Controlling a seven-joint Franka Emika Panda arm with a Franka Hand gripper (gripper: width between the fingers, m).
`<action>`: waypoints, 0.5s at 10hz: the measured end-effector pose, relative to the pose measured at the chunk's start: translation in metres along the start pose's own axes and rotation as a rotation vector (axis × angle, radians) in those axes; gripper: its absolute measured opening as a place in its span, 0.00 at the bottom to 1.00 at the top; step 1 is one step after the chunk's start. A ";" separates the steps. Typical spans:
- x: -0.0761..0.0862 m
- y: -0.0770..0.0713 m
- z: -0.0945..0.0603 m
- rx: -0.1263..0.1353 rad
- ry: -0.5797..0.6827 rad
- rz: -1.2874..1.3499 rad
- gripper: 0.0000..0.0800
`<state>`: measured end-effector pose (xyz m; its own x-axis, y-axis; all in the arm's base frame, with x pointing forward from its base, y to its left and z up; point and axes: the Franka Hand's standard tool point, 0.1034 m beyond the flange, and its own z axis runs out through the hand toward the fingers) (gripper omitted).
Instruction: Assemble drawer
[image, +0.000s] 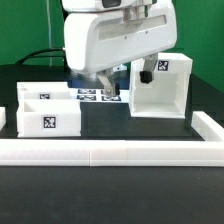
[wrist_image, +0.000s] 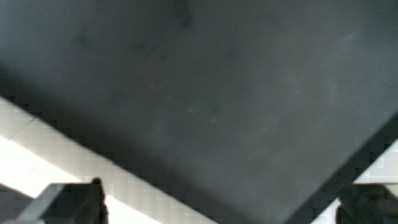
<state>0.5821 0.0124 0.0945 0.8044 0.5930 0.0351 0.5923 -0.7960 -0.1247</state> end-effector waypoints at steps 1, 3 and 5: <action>0.000 -0.003 -0.002 -0.006 0.007 0.043 0.81; 0.002 -0.002 -0.001 -0.026 0.035 0.161 0.81; 0.002 -0.002 -0.001 -0.024 0.036 0.281 0.81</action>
Offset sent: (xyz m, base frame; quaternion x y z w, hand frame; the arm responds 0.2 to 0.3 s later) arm 0.0000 0.0000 0.0000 0.0000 0.0000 0.1938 0.9810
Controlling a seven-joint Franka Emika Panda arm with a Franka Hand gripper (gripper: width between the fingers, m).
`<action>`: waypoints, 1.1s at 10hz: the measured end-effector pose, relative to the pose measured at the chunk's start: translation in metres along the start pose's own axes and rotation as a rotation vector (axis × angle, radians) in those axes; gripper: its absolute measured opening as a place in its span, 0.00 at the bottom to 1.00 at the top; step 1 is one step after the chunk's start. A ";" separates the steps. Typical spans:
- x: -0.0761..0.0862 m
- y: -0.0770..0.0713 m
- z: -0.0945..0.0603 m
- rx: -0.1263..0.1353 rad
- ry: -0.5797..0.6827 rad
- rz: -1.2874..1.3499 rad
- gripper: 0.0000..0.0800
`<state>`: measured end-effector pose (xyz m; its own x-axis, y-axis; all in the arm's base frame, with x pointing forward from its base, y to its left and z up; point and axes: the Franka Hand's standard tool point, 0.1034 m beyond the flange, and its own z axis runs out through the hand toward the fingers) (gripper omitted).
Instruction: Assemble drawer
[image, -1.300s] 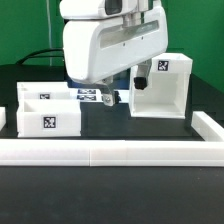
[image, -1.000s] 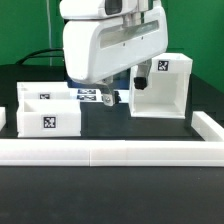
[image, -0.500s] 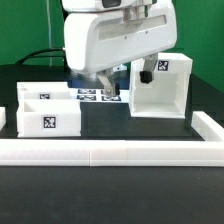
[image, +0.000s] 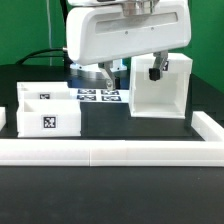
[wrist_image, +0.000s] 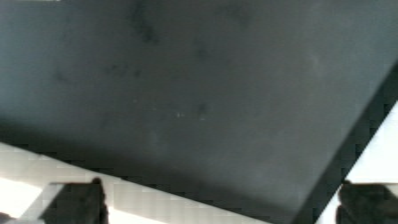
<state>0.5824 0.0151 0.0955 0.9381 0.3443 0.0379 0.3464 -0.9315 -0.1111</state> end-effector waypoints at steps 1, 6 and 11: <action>0.000 -0.002 -0.003 -0.006 0.011 0.093 0.81; -0.038 -0.053 -0.010 -0.017 -0.024 0.350 0.81; -0.045 -0.061 -0.012 -0.018 -0.030 0.359 0.81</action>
Offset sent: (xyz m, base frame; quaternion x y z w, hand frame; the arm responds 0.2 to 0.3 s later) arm -0.0506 0.0199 0.0097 -0.0275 -0.0111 0.1931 0.9807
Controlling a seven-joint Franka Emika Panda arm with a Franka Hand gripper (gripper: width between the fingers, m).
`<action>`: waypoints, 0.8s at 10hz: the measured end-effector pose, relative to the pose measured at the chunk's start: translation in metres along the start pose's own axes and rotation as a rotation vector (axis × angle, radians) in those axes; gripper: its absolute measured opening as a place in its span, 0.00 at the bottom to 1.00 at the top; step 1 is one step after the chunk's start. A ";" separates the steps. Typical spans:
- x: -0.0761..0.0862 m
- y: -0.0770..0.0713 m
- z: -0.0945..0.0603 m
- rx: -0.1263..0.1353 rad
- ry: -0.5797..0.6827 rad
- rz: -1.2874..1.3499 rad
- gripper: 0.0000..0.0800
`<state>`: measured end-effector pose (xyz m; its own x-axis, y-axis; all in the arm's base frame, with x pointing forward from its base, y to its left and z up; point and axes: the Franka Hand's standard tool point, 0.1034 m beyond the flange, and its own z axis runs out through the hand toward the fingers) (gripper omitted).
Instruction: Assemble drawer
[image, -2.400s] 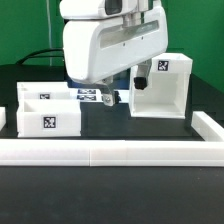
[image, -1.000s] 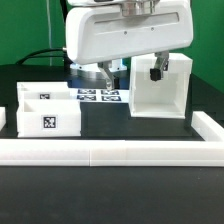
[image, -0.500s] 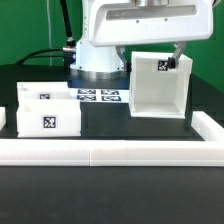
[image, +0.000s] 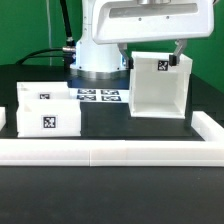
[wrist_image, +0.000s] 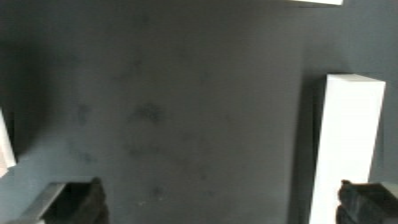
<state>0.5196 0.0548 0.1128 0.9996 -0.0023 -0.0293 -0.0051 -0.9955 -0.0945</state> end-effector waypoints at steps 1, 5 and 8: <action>-0.007 -0.006 -0.006 -0.005 -0.006 0.098 0.81; -0.054 -0.036 -0.027 -0.031 -0.040 0.213 0.81; -0.061 -0.040 -0.028 -0.034 -0.035 0.215 0.81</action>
Offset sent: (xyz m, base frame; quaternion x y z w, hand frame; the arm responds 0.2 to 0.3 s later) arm -0.0538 0.0247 0.0220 -0.0147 -0.0510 0.1108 0.9924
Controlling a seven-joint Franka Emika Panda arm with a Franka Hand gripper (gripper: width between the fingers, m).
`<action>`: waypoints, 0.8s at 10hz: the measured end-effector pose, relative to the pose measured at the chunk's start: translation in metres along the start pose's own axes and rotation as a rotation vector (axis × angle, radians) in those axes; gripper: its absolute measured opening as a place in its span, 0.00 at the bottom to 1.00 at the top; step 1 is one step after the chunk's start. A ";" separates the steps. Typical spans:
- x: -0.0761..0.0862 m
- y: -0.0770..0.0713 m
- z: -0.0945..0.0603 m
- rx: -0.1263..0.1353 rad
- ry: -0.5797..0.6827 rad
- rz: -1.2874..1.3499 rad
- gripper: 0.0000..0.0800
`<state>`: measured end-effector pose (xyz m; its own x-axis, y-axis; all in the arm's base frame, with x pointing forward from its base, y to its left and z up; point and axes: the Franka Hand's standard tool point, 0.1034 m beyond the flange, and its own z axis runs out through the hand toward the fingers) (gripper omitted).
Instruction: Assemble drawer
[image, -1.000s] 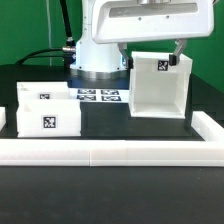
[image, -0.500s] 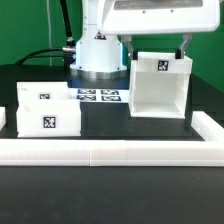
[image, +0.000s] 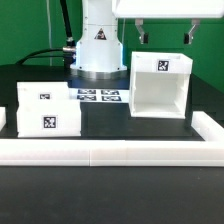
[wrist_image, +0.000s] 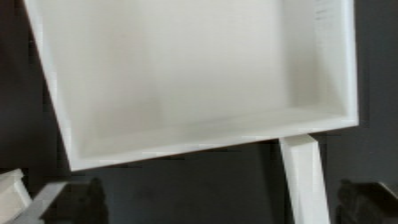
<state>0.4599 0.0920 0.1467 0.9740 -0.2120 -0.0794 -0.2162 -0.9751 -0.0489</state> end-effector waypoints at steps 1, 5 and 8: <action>0.000 0.000 0.000 0.000 0.000 -0.001 0.81; -0.033 -0.019 0.011 0.000 0.004 0.046 0.81; -0.055 -0.036 0.028 -0.008 -0.001 0.027 0.81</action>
Offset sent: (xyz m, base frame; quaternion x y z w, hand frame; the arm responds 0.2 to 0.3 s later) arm -0.0276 0.0204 -0.0006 0.0011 0.0029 0.0091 1.0000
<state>0.4126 0.1409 0.1250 0.9677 -0.2385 -0.0812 -0.2422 -0.9694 -0.0391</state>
